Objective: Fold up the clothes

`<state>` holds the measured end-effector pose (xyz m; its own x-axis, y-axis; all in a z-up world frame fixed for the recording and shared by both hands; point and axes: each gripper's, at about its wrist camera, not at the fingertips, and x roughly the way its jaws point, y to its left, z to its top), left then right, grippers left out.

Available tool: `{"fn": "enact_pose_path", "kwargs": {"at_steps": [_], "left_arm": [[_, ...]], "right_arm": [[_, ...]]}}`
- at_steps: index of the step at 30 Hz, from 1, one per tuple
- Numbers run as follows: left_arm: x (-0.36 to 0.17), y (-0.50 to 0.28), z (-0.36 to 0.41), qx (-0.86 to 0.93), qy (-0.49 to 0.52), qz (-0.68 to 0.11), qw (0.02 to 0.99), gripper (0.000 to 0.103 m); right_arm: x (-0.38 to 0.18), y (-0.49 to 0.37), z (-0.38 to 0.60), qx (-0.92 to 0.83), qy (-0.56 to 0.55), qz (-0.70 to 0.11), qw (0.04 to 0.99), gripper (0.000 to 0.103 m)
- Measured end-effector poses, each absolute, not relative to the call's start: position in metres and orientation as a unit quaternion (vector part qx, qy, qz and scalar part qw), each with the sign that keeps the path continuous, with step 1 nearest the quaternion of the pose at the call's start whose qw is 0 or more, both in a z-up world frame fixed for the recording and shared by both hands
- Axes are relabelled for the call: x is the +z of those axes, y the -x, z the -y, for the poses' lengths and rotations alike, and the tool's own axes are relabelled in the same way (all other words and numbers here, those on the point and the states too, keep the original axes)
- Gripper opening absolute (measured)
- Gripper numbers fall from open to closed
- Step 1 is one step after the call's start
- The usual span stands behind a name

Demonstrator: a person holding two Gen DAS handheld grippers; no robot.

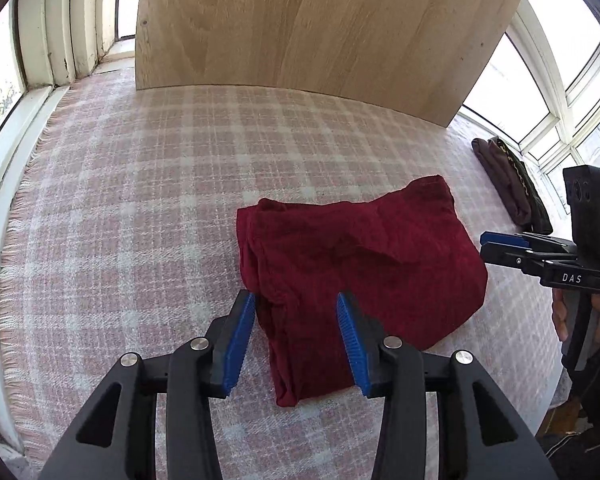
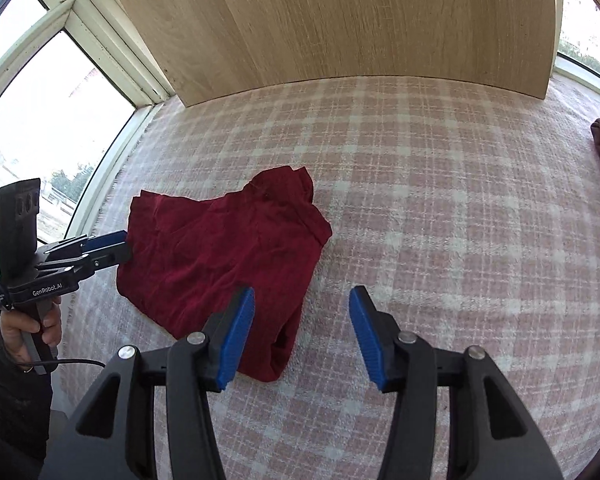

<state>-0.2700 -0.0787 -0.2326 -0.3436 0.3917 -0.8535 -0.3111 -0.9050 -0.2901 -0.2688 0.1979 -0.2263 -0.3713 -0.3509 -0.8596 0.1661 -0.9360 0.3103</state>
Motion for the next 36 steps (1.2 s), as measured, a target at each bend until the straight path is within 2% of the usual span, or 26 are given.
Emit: {"fn": "enact_pose_path", "kwargs": {"at_steps": [11,18,20,21,26,27,28,32,36], "left_arm": [[-0.250,0.273,0.064,0.813,0.542,-0.011,0.212,0.041],[-0.250,0.271,0.057,0.819,0.532,-0.034,0.213,0.040],[-0.250,0.271,0.056,0.821,0.529,-0.041,0.212,0.040],[-0.250,0.271,0.056,0.821,0.528,-0.040,0.214,0.039],[-0.250,0.270,0.056,0.821,0.525,-0.039,0.219,0.034],[-0.250,0.270,0.056,0.822,0.524,-0.038,0.220,0.031],[-0.250,0.270,0.056,0.822,0.524,-0.038,0.222,0.029],[-0.249,0.270,0.057,0.822,0.521,-0.029,0.226,0.013],[-0.248,0.274,0.073,0.816,0.526,0.031,0.238,0.009]], "right_arm": [[-0.249,0.291,-0.187,-0.826,-0.530,0.077,0.175,0.049],[-0.252,0.289,-0.174,-0.829,-0.529,0.037,0.178,0.049],[-0.253,0.289,-0.172,-0.828,-0.529,0.032,0.182,0.042],[-0.253,0.289,-0.170,-0.828,-0.530,0.026,0.183,0.036],[-0.255,0.290,-0.158,-0.826,-0.531,0.002,0.187,0.033],[-0.255,0.291,-0.158,-0.824,-0.534,0.002,0.190,0.029],[-0.255,0.292,-0.158,-0.821,-0.537,0.003,0.194,0.019],[-0.253,0.295,-0.160,-0.812,-0.547,0.014,0.204,0.015],[-0.250,0.300,-0.180,-0.796,-0.555,0.093,0.221,0.013]]}}
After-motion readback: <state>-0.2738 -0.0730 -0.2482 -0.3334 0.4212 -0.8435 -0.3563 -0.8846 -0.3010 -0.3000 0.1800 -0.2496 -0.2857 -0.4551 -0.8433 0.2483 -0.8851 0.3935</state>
